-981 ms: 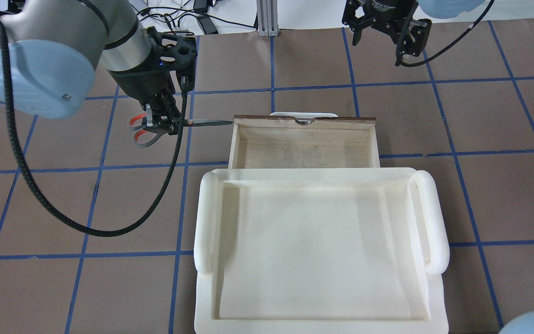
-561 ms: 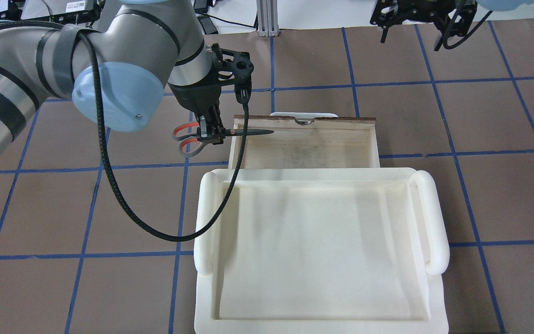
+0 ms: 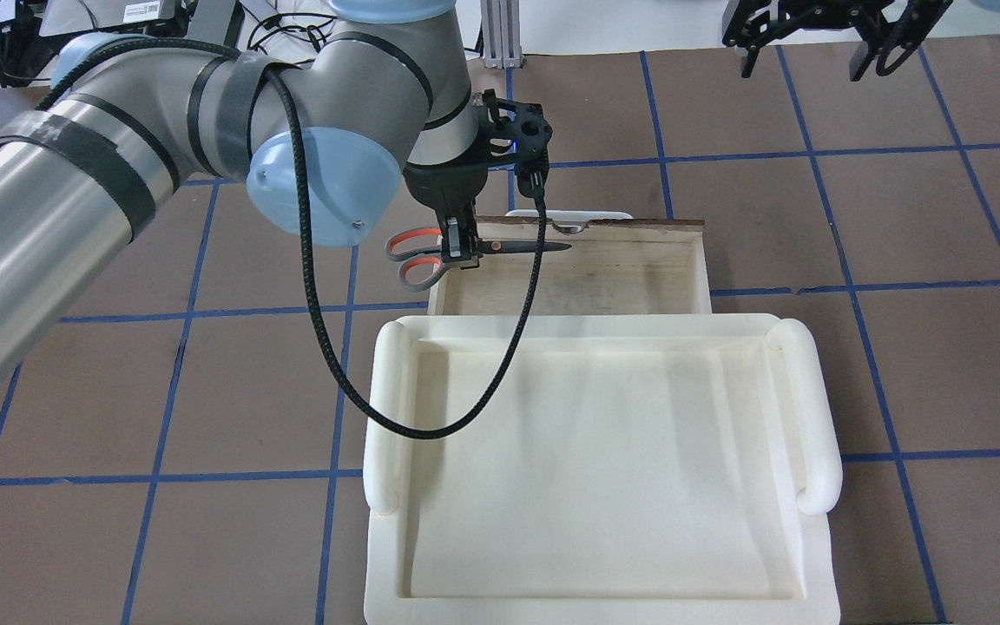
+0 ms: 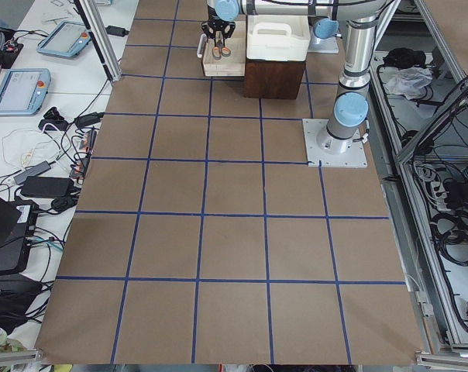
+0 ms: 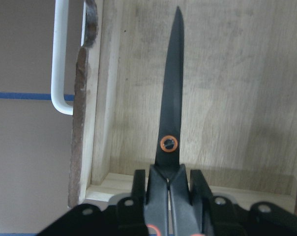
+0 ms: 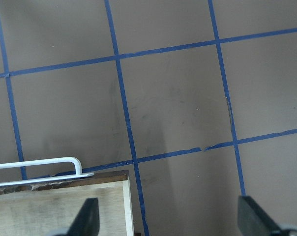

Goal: Place scissors in drawer with both arms

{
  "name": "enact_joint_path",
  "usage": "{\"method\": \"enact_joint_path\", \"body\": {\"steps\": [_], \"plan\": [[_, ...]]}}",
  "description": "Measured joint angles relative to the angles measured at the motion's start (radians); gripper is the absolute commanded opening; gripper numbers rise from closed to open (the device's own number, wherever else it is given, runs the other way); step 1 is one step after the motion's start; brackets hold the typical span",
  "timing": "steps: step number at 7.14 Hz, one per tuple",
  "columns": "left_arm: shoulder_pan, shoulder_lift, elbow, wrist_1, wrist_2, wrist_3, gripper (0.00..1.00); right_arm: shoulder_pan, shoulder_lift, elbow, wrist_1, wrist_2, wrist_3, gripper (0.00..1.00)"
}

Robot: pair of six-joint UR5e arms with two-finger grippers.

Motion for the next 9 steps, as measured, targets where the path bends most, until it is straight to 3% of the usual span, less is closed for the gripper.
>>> {"method": "enact_joint_path", "body": {"steps": [9], "plan": [[-0.095, -0.085, -0.012, 0.074, 0.001, -0.046, 0.0, -0.007, -0.017, 0.001, 0.001, 0.005, -0.093, 1.0]]}}
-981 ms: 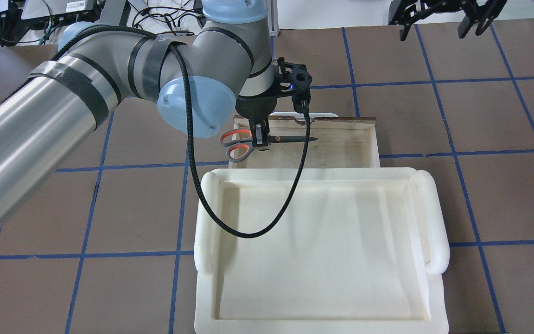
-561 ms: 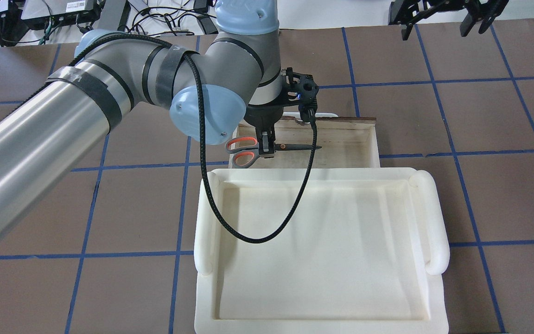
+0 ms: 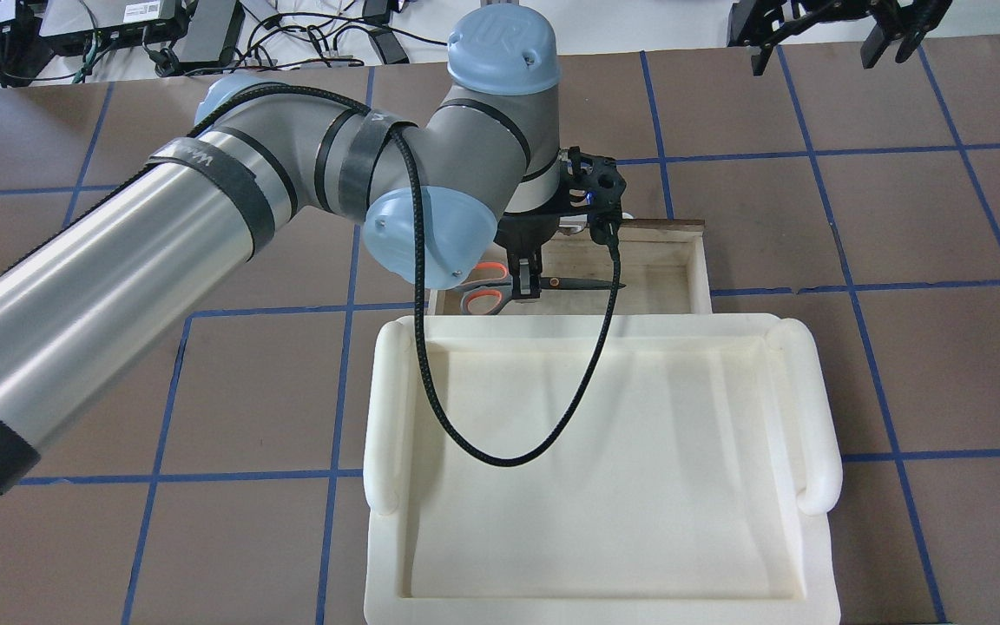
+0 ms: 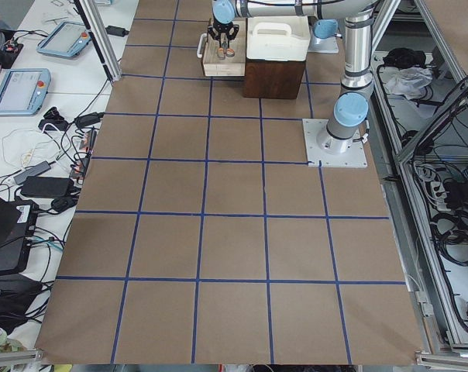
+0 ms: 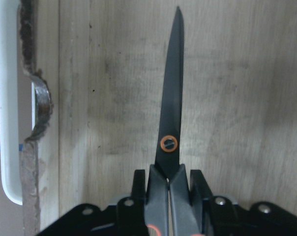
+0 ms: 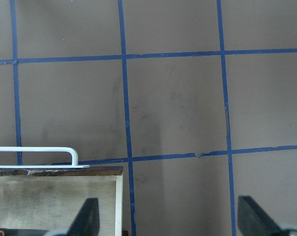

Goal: Place scissors in drawer with both arms

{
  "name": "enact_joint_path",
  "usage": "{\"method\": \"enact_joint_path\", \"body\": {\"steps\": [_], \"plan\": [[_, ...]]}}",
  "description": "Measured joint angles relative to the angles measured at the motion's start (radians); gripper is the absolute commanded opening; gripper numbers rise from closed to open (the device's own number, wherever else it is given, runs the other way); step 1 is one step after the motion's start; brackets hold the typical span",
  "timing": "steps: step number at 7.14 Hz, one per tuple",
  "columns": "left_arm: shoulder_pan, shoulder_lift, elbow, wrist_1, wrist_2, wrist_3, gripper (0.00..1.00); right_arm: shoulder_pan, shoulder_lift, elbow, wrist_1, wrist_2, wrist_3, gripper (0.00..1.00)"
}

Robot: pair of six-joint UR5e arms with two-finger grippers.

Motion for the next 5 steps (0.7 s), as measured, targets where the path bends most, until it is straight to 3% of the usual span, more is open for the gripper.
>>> {"method": "enact_joint_path", "body": {"steps": [5], "plan": [[-0.009, -0.007, -0.041, 0.028, -0.001, -0.011, 0.0, 0.0, -0.009, 0.001, 0.002, 0.004, -0.001, 1.0]]}}
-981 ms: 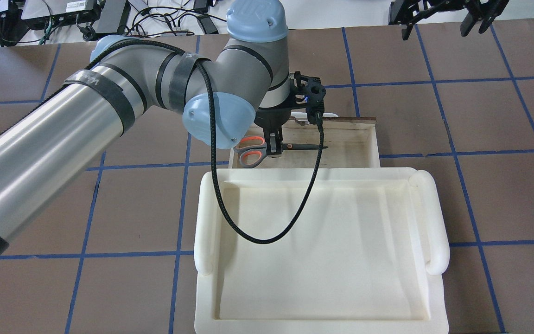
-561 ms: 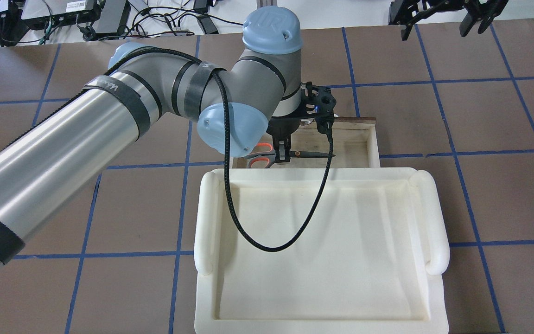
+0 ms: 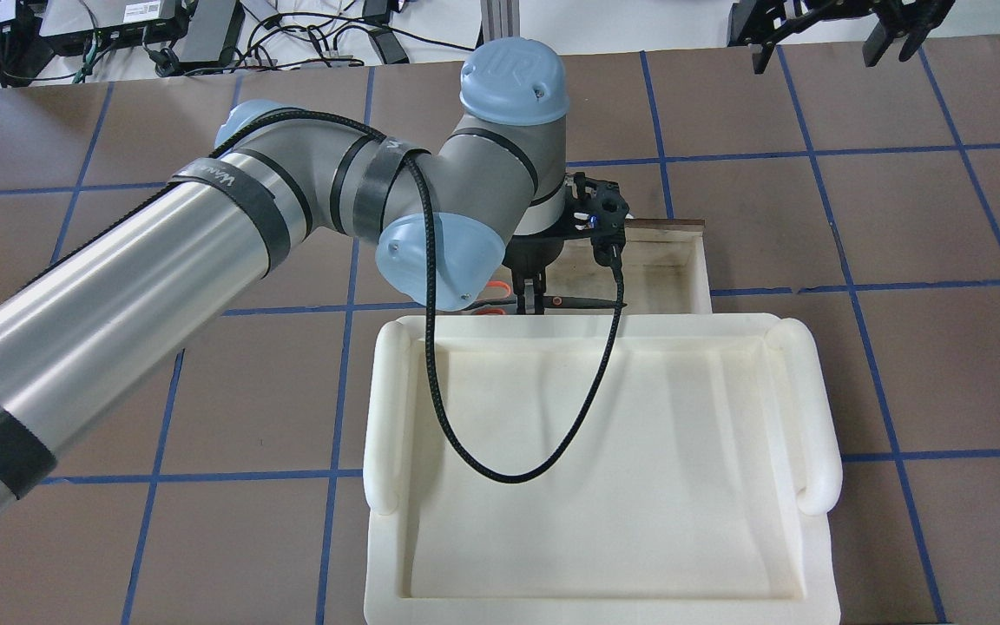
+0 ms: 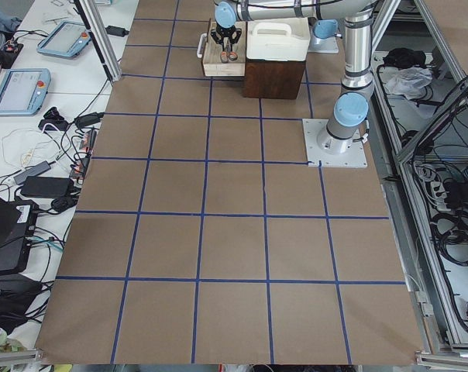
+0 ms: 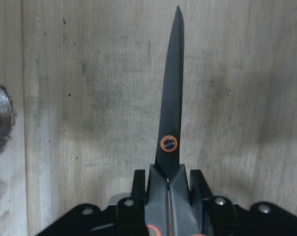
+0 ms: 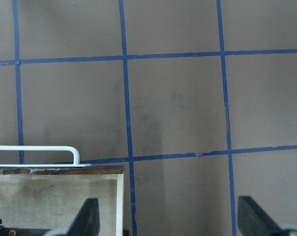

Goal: Place scissors in drawer with both arms

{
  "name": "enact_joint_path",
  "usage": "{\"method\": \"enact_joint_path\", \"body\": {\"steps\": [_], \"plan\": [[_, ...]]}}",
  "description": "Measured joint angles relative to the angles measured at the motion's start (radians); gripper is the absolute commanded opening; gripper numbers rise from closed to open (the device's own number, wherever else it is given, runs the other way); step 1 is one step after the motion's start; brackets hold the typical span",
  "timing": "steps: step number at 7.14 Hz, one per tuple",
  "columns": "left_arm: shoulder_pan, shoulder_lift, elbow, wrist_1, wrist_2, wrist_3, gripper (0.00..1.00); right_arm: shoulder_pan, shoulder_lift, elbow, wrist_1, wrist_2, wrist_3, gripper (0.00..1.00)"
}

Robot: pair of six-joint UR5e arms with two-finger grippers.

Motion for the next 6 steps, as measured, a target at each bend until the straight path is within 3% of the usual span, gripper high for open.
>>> {"method": "enact_joint_path", "body": {"steps": [1, 4, 6], "plan": [[0.0, -0.001, -0.004, 0.0, -0.001, -0.001, 0.0, 0.001, -0.001, 0.0, 0.001, 0.005, 0.0, 1.0], [-0.003, -0.001, -0.012, 0.0, -0.001, -0.006, 0.32, 0.004, -0.011, 0.006, 0.005, 0.07, 0.001, 1.0], [-0.007, 0.0, -0.025, 0.001, 0.0, -0.022, 0.7, 0.006, -0.045, 0.063, 0.007, 0.076, -0.001, 1.0]]}}
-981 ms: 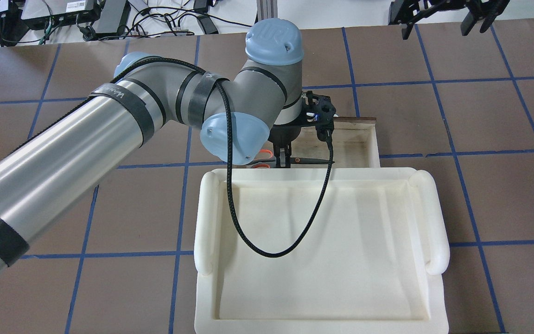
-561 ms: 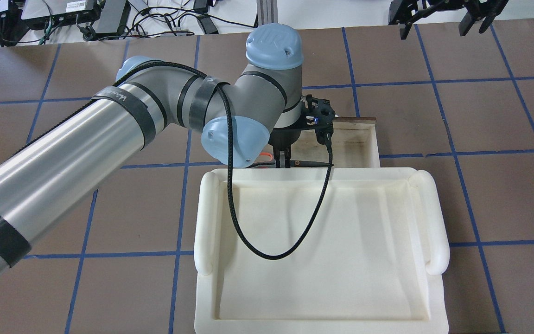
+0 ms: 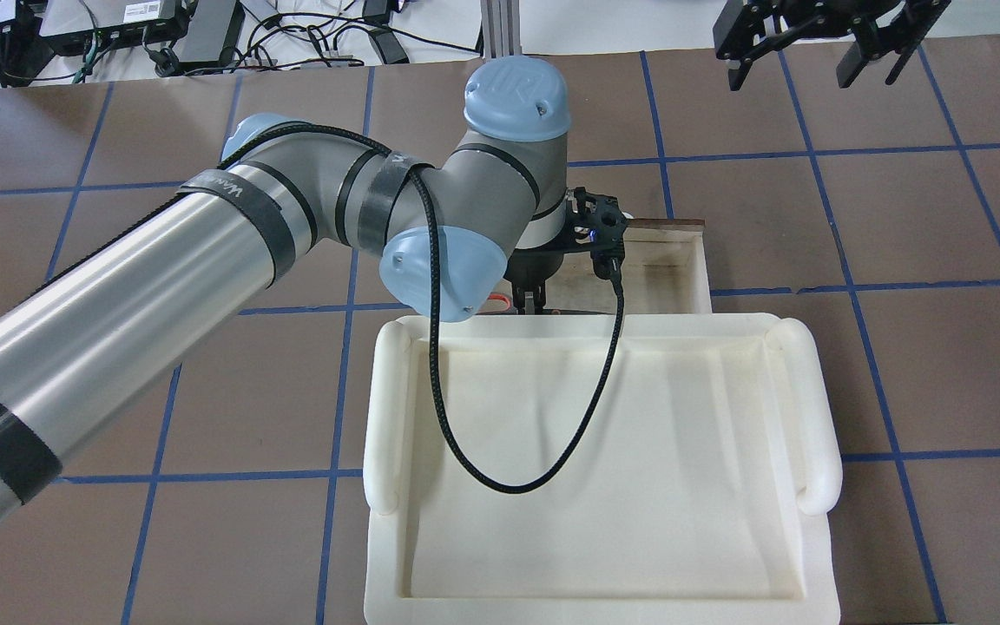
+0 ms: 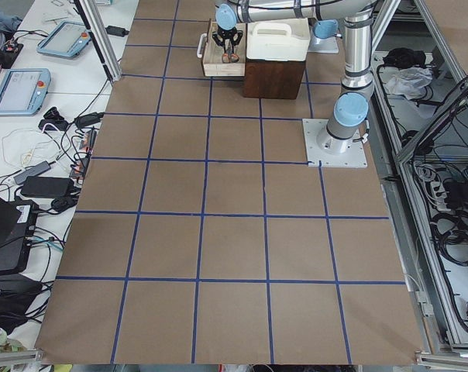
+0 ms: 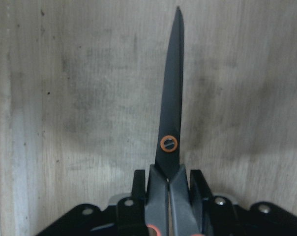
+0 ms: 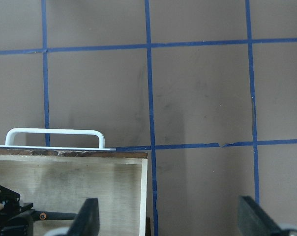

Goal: Place scissors in drawer with both arms

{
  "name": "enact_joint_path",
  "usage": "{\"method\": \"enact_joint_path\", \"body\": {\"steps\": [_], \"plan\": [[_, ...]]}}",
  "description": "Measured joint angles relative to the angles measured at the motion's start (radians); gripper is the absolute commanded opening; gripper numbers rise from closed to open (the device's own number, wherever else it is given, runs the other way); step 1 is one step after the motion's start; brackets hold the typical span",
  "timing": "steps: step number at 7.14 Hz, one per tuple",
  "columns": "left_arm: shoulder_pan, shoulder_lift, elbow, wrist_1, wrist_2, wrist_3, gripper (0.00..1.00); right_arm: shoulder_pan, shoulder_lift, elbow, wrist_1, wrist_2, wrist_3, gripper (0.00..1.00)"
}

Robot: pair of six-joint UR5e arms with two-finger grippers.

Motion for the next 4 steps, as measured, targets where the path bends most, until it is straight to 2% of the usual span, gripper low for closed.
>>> {"method": "enact_joint_path", "body": {"steps": [1, 4], "plan": [[-0.001, 0.0, -0.003, 0.0, 0.0, -0.019, 0.76, 0.001, -0.017, 0.034, 0.0, 0.001, 0.0, 1.0], [-0.001, 0.006, -0.008, 0.003, 0.0, -0.035, 0.78, 0.003, -0.031, 0.063, 0.002, 0.0, -0.001, 1.0]]}}
